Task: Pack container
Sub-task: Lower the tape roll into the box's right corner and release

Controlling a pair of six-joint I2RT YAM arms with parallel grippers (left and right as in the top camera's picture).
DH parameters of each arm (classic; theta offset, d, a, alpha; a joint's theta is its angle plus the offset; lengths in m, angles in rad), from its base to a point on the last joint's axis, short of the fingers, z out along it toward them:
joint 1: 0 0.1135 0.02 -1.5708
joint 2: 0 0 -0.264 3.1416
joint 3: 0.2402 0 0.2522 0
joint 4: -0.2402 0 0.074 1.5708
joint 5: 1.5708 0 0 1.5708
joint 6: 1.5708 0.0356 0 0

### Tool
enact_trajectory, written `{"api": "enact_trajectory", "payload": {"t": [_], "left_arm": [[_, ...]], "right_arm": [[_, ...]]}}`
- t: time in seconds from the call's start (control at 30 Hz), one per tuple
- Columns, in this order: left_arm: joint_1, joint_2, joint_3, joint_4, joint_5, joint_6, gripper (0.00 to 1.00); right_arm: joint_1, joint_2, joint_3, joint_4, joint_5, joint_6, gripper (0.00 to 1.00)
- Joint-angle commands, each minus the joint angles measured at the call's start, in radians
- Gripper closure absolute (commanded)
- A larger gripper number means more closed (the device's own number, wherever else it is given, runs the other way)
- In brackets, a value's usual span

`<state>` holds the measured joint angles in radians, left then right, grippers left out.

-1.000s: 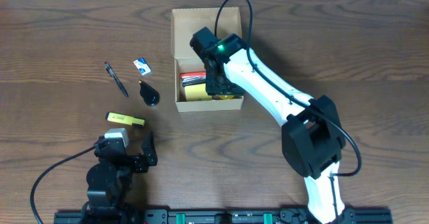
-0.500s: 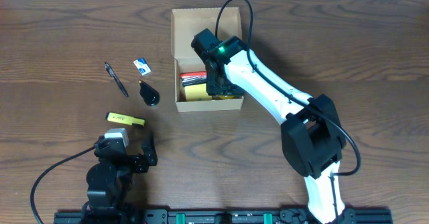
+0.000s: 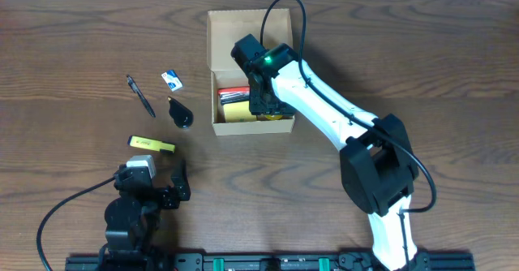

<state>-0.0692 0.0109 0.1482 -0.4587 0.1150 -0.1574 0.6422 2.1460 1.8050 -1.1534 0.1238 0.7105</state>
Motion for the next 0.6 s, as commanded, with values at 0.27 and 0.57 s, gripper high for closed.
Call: {"api": "enact_trajectory", "payload": {"t": [0.27, 0.57], "left_arm": [[-0.004, -0.007, -0.018, 0.003, -0.014, 0.004, 0.05], [-0.004, -0.007, -0.018, 0.003, -0.014, 0.004, 0.05]], "right_arm": [[-0.009, 0.016, -0.002, 0.003, -0.001, -0.012, 0.43], [-0.009, 0.016, -0.002, 0.003, -0.001, -0.012, 0.39]]}}
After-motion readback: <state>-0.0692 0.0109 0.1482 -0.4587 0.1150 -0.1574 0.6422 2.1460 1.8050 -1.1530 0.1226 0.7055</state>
